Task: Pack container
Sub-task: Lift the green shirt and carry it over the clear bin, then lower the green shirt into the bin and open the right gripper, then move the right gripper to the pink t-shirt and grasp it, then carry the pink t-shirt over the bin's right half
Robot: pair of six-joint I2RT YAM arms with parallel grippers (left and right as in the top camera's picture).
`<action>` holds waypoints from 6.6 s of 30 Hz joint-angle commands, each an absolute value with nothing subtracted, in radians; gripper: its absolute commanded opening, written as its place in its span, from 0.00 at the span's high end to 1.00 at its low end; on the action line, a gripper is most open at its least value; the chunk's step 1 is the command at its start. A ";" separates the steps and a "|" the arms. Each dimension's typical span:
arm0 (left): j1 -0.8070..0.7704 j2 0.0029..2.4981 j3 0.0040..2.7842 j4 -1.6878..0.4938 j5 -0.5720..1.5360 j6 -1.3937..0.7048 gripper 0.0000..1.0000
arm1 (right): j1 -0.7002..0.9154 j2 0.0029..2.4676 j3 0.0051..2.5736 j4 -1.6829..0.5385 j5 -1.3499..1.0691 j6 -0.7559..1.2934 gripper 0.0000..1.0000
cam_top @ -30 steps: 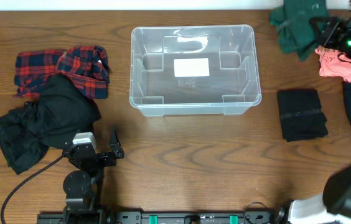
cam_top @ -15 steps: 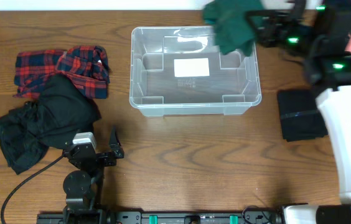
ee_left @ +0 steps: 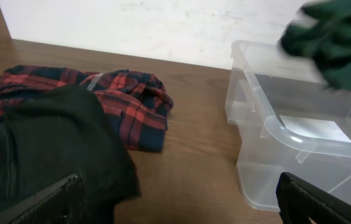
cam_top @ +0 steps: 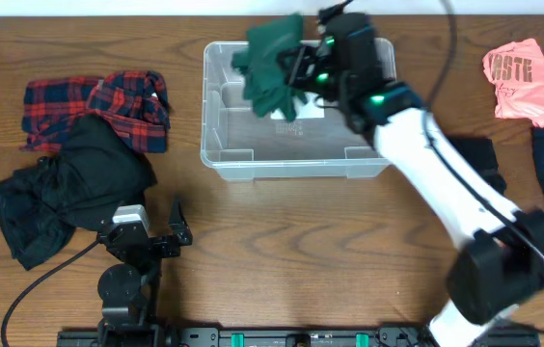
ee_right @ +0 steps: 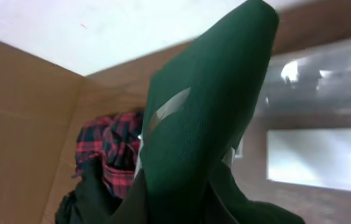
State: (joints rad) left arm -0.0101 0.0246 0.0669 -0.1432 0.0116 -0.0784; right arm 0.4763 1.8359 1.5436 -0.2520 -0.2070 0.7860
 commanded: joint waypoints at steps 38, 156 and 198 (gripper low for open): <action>-0.006 0.024 0.051 -0.176 0.000 -0.083 0.02 | 0.520 2.010 1.556 -0.161 -0.249 0.542 0.01; -0.006 0.024 0.051 -0.177 0.000 -0.083 0.02 | -0.667 2.468 1.758 -0.172 -0.627 0.011 0.75; -0.006 0.024 0.051 -0.177 0.000 -0.083 0.02 | -0.215 1.695 1.771 -0.608 -1.127 0.068 0.99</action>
State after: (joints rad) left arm -0.0101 0.0246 0.0669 -0.1432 0.0116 -0.0784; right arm -0.2756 1.7370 1.7573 -0.5957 -1.0439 0.1818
